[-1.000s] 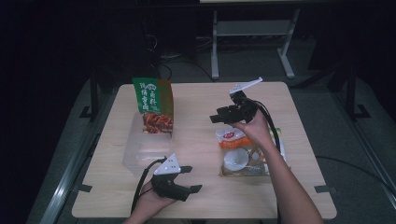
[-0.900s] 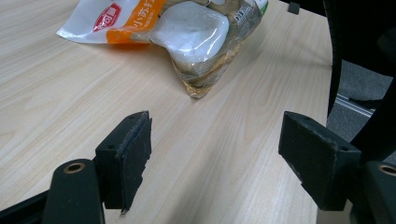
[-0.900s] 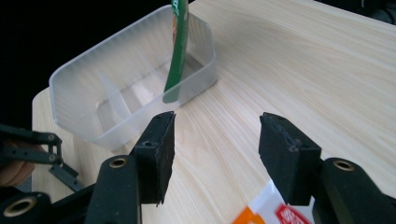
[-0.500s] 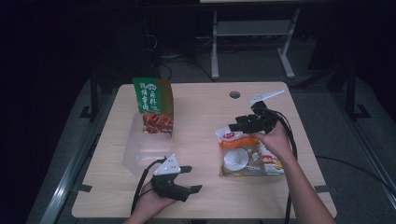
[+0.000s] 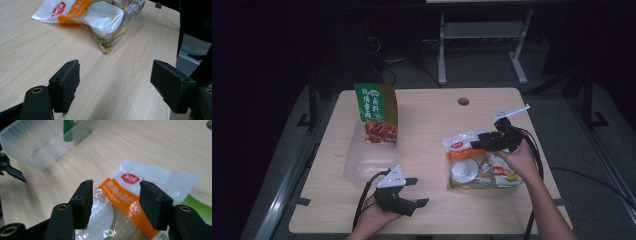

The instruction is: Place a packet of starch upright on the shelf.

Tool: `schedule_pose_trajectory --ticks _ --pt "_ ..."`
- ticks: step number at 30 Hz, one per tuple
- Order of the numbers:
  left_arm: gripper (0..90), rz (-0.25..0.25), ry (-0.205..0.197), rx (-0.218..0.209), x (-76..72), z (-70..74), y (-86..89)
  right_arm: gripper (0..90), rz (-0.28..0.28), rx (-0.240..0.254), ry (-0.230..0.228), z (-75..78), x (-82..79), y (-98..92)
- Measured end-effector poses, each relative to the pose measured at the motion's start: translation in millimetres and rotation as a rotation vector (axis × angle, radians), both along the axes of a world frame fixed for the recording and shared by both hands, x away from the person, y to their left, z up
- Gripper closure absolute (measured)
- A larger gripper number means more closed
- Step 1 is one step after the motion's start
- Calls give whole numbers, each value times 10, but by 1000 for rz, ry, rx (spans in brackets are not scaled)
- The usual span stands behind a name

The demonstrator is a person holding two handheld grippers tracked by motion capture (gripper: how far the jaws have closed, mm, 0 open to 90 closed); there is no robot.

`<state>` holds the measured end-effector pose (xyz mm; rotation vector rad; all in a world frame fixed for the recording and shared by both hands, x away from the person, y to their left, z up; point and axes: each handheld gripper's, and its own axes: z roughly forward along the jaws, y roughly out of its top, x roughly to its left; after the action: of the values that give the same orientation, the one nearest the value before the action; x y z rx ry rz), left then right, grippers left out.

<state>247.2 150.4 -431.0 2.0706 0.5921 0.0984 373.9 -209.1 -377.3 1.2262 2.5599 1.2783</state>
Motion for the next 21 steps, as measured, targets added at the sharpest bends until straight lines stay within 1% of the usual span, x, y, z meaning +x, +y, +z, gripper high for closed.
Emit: schedule_pose_trajectory --ticks 1,2,3,4,10,16,20,21 --pt "231 0 0 0 0 0 0 440 0 0 0 0 0 0" --pt "231 0 -3 0 -3 -4 -5 439 -8 -15 19 -44 -7 -40" --pt "231 -1 -1 2 -5 -6 -8 439 -15 -23 25 -64 -12 -59" --pt "231 -1 -1 2 -5 -6 -8 439 -18 -21 24 -83 -21 -86" --pt "230 -5 -2 3 -15 -19 -27 439 -72 -19 62 -183 -29 -241" --pt "230 -7 0 5 -9 -29 -40 442 -94 -18 77 -260 -23 -321" --pt "230 -7 0 5 -9 -32 -43 447 -111 -22 104 -351 -6 -358" --pt "230 -8 -1 7 -8 -33 -43 447 -111 -22 104 -351 -6 -358"
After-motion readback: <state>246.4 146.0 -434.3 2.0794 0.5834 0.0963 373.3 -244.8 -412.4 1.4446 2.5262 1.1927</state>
